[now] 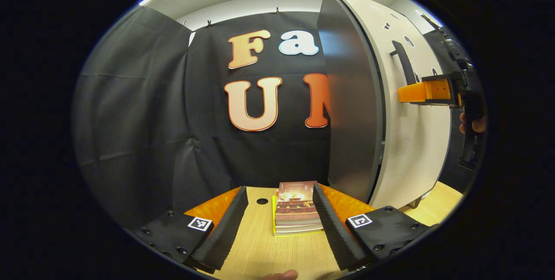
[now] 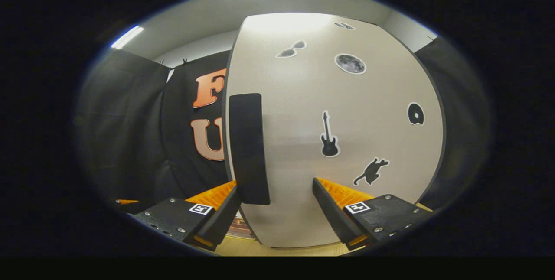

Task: Open the cabinet door with the right hand, grasp the bottle in the cabinet with the left hand and place it on the coaster, then close the cabinet door with the right hand.

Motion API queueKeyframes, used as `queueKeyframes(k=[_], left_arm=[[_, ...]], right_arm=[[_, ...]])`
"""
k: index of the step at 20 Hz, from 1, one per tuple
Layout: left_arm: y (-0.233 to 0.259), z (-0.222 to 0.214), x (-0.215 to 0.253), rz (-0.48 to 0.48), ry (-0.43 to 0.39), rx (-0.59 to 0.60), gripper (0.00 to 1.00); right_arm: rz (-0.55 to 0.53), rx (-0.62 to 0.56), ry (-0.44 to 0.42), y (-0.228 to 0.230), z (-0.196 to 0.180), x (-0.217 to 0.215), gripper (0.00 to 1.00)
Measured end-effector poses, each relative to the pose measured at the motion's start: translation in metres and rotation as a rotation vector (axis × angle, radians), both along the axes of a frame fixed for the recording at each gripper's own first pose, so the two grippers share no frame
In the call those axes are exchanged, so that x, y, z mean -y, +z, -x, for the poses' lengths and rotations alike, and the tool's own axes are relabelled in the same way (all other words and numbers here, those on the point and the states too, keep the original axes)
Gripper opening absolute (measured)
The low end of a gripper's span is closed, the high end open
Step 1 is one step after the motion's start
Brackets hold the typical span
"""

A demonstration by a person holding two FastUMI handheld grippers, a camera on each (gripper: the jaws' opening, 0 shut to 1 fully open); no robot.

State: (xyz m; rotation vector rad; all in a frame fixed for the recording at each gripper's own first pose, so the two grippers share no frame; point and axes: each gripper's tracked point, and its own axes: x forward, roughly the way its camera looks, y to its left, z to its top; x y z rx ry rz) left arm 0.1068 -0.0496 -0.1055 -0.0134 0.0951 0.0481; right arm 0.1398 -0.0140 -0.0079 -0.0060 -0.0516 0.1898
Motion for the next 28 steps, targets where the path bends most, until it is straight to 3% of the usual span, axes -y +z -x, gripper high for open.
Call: queueKeyframes(k=[7,12,17,22,24,26,28], left_arm=[[-0.002,0.009,0.0,0.018,0.019,-0.015,0.98],[0.013,0.028,0.008,0.017,0.023,-0.014,0.97],[0.041,0.062,0.016,0.013,0.036,0.017,0.97],[0.071,0.111,0.035,0.024,0.029,0.038,0.97],[0.085,0.132,0.043,0.016,0.023,0.051,1.0],[0.095,0.154,0.056,0.009,0.008,0.067,0.97],[0.102,0.176,0.068,-0.001,-0.001,0.078,0.94]], right_arm=[[0.001,0.006,-0.001,-0.001,0.001,-0.001,0.95],[-0.027,-0.05,0.055,-0.008,0.015,-0.001,0.96],[-0.008,-0.041,0.048,-0.003,0.088,0.029,0.96],[0.011,-0.056,-0.016,-0.013,0.177,0.079,0.92],[0.022,-0.068,-0.045,-0.022,0.211,0.097,0.95],[0.024,-0.081,-0.072,-0.029,0.241,0.114,0.99],[0.009,-0.072,-0.089,-0.026,0.267,0.129,0.95]])
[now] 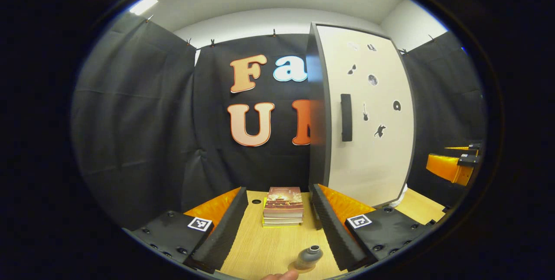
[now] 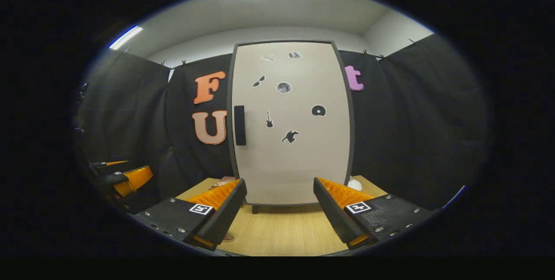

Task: Open the cabinet door with the right hand, grasp the bottle in the cabinet with the left hand and place it on the coaster, then close the cabinet door with the right hand.

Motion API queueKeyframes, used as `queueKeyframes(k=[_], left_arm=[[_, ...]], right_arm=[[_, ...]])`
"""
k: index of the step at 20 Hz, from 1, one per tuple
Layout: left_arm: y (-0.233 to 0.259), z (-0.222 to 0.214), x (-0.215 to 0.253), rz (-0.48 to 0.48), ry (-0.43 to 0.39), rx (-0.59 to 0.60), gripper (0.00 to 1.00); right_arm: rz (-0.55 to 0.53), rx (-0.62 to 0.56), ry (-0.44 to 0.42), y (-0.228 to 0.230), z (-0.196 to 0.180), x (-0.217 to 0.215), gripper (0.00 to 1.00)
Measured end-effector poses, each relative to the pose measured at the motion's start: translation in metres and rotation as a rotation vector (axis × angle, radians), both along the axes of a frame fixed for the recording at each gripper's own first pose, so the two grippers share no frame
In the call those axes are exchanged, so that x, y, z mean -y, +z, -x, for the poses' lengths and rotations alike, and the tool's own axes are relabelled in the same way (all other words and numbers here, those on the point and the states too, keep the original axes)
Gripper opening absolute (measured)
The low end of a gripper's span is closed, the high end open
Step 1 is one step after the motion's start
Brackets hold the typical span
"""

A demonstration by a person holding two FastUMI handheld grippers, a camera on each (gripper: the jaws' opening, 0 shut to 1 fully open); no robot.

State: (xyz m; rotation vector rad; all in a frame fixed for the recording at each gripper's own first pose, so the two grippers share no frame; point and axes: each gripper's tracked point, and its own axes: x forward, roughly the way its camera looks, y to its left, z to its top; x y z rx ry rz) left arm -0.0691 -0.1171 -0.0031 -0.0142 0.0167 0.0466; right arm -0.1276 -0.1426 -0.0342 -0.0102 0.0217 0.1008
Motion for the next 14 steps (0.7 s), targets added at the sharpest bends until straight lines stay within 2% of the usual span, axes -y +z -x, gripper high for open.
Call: queueKeyframes(k=[3,5,6,8,9,12,13,14], left_arm=[[0.003,0.026,0.016,0.003,-0.017,0.0,1.0],[0.004,0.037,0.02,0.01,-0.02,-0.001,0.97],[0.004,0.041,0.022,0.011,-0.02,-0.005,1.0],[0.005,0.048,0.026,0.009,-0.022,-0.005,1.0],[0.006,0.05,0.025,0.006,-0.014,-0.004,0.94],[0.006,0.055,0.028,0.003,-0.011,0.003,0.97],[0.006,0.055,0.029,0.0,-0.009,0.003,0.94],[0.006,0.056,0.03,-0.001,-0.01,0.003,0.97]], right_arm=[[0.004,0.003,-0.027,-0.002,0.026,0.018,0.95],[0.0,0.009,-0.032,-0.002,0.041,0.026,0.95],[0.005,0.012,-0.037,-0.001,0.046,0.029,0.95],[0.016,0.01,-0.037,-0.002,0.054,0.033,0.95],[0.015,0.013,-0.036,0.0,0.057,0.033,0.95],[0.002,0.015,-0.032,0.002,0.061,0.035,0.95],[0.001,0.015,-0.031,0.001,0.061,0.034,0.95],[0.0,0.013,-0.031,0.001,0.061,0.034,0.95]])
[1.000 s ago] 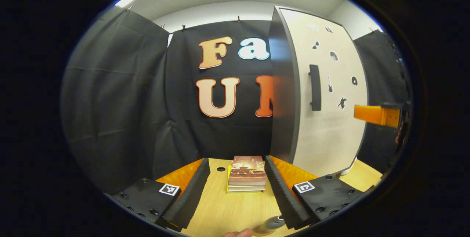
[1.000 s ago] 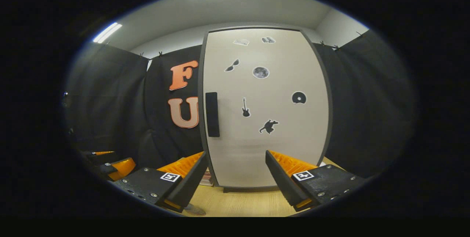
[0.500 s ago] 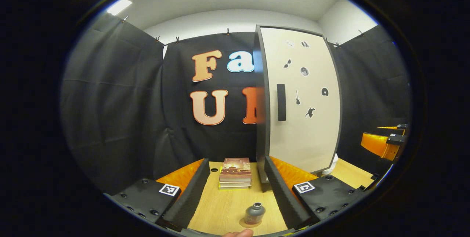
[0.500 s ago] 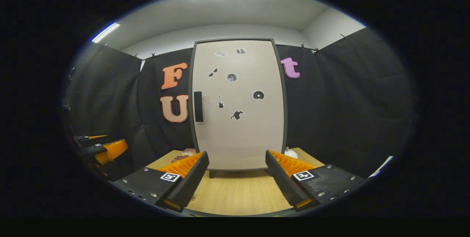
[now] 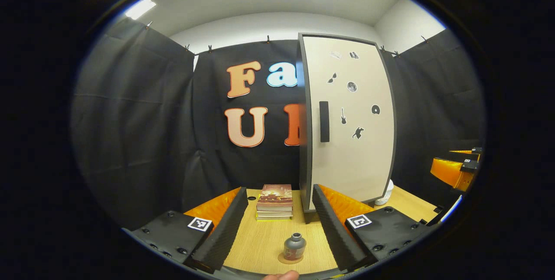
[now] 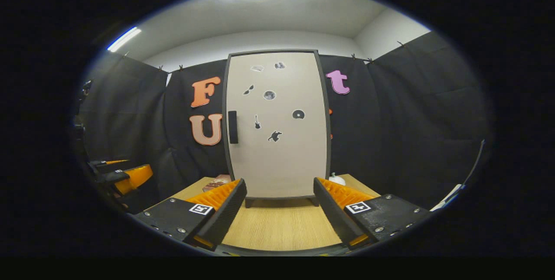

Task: Open the cabinet door with the right hand, grasp the bottle in the cabinet with the left hand and place it on the coaster, then close the cabinet door with the right hand.

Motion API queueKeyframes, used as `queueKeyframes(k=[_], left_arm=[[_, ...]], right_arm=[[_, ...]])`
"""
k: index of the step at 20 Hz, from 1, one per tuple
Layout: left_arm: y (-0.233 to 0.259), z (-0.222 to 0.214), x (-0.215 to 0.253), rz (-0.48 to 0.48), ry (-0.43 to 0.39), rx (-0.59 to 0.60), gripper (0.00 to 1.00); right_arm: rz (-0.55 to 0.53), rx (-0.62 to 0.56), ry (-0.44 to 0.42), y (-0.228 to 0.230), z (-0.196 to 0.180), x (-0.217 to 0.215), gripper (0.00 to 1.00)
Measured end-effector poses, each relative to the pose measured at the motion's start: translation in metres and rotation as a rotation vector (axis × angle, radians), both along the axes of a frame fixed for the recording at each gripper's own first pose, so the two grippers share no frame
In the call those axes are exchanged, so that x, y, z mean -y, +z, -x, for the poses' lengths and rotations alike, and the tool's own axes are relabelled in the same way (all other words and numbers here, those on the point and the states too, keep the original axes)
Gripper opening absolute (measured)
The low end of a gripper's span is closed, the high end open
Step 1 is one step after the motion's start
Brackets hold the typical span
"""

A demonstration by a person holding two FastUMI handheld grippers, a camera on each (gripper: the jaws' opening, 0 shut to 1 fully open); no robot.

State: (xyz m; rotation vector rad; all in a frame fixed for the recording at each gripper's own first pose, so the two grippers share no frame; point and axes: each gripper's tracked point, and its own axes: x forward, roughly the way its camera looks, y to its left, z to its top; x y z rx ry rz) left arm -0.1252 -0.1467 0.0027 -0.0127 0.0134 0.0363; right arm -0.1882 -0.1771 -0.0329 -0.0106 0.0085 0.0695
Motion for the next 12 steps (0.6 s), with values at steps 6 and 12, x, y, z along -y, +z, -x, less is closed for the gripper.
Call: queueKeyframes(k=[6,12], left_arm=[[0.004,-0.003,-0.003,-0.005,0.007,0.008,0.94],[-0.001,-0.009,-0.008,-0.002,0.011,0.008,0.94]], right_arm=[[0.003,0.008,0.015,0.002,-0.005,-0.007,0.95],[0.006,0.001,0.024,-0.001,-0.012,-0.015,0.95]])
